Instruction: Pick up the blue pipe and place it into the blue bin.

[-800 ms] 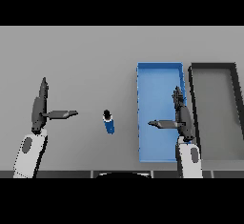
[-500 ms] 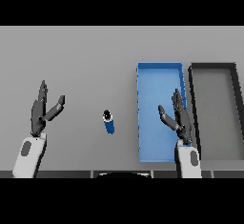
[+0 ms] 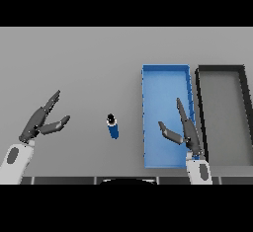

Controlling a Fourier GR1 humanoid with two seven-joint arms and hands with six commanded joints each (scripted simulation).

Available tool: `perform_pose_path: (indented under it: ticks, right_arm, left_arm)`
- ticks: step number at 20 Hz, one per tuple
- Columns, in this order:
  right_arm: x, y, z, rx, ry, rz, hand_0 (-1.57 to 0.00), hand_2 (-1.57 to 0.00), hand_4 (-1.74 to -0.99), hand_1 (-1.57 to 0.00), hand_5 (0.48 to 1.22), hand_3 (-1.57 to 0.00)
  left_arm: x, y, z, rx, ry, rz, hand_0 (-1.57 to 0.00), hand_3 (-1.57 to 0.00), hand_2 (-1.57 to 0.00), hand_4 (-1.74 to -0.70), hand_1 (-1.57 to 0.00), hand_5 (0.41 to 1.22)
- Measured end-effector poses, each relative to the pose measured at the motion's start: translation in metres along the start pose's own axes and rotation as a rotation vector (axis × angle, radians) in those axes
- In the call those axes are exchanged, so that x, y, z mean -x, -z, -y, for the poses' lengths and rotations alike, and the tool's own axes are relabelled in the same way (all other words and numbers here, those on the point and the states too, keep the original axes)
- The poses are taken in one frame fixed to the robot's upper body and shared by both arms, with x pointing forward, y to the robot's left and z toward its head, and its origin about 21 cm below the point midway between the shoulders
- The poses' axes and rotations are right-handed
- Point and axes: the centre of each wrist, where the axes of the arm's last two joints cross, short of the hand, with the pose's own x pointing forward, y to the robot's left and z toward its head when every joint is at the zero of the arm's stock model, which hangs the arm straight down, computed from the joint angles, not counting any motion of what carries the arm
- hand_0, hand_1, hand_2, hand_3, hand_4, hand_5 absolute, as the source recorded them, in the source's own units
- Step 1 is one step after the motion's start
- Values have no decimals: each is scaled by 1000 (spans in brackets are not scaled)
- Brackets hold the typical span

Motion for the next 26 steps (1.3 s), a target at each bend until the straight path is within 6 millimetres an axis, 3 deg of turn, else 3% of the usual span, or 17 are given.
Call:
perform_pose_path:
  ticks: [3, 6, 11, 15, 20, 26]
  right_arm:
    - [1, 0, 8, -11, -9, 21, 1, 1, -1198, 1, 607, 1]
    - [-1, 3, 4, -11, -4, 23, 1, 1, -1208, 1, 611, 1]
    - [-3, -2, 2, -19, -7, 22, 1, 1, -1221, 1, 618, 1]
    - [-3, -4, -2, -16, 3, 12, 1, 1, -1230, 1, 622, 1]
    - [-7, -9, 0, -8, 4, 37, 1, 1, -1218, 1, 612, 1]
    - [-6, -11, 2, -1, -1, 8, 1, 1, -1202, 1, 606, 1]
  left_arm:
    - [-5, -7, 13, 130, -10, 40, 1, 1, 1, -1102, 1, 554]
    - [-13, -7, 34, 244, -30, 38, 1, 1, 1, -1141, 1, 503]
    - [-14, -2, 82, 357, -6, 46, 1, 1, 1, -1181, 1, 469]
    - [-8, 10, 99, 354, -9, 51, 1, 1, 1, -1193, 1, 465]
    - [1, 30, 133, 392, -62, 16, 1, 1, 1, -1189, 1, 469]
    - [5, 55, 155, 423, -28, 25, 1, 1, 1, -1153, 1, 479]
